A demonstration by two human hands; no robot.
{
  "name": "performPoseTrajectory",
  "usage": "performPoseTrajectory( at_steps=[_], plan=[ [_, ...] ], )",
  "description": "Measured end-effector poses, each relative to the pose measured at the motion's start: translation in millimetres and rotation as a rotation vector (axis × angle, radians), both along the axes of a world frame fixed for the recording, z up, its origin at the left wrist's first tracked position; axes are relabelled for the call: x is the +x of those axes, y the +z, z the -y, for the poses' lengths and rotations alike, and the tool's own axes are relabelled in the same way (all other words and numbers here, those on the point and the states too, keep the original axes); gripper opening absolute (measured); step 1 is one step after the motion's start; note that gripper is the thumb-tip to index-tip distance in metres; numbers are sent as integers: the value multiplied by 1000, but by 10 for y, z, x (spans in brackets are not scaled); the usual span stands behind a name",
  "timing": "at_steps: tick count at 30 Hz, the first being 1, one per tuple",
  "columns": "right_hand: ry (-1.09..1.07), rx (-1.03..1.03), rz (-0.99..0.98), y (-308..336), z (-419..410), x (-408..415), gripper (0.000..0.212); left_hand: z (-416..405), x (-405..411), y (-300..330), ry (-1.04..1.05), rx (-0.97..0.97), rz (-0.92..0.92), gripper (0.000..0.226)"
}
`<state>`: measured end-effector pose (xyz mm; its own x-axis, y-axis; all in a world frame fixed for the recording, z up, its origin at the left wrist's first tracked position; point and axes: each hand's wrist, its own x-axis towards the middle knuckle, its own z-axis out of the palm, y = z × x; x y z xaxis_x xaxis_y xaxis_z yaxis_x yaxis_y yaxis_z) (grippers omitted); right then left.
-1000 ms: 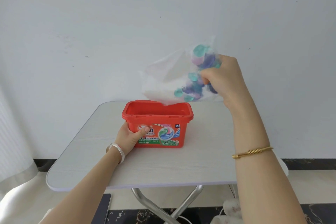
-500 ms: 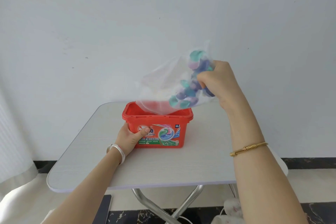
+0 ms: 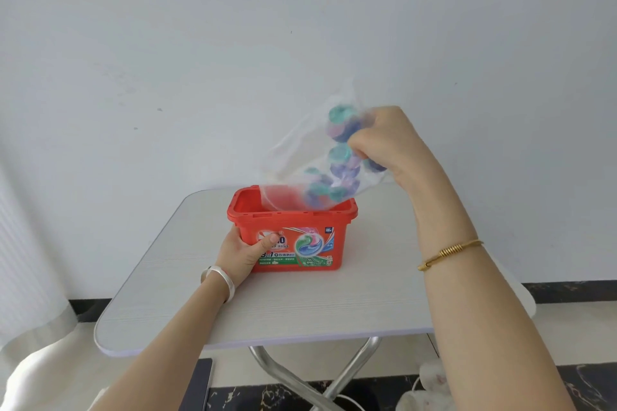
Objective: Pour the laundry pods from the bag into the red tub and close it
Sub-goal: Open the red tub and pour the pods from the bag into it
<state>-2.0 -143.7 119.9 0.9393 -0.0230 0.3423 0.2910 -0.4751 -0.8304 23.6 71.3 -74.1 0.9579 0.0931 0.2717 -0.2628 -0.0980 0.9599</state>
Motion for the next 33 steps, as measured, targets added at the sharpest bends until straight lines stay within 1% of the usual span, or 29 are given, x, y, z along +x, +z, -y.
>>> performPoseTrajectory(
  at_steps=[2,5,7,9,12,15,20,22,24,28,31,33],
  plan=[
    [30,-31,-20,-20,-28,4,36,5,-3,-4,6,10,-11,73],
    [6,8,22,11,-15,9,34,-7,11,-8,20,27,-20,75],
    [24,-33,-24,-2,-39,0,35,-9,17,-16,17,16,-17,69],
    [43,-69,-46,-38,-53,3,35,4,9,-12,7,8,-16,70],
    [20,-54,-5,6,-9,-23,36,14,4,-7,11,7,-14,63],
    [39,-149,-42,75,-7,-68,33,6,11,-7,7,8,-21,61],
    [7,-117,48,206,20,-101,31,9,2,-4,2,6,-15,63],
    [30,-186,6,205,-40,-110,33,12,-3,1,3,6,-11,60],
    [49,-254,-30,194,-59,-120,39,4,-1,-9,14,9,-8,64],
    [5,-154,16,289,3,-151,33,-7,-1,-1,22,23,0,73],
    [40,-256,-100,226,-25,-109,41,-6,4,2,18,30,2,83],
    [66,-258,-132,200,-40,-70,31,0,-15,24,25,37,8,97]
  ],
)
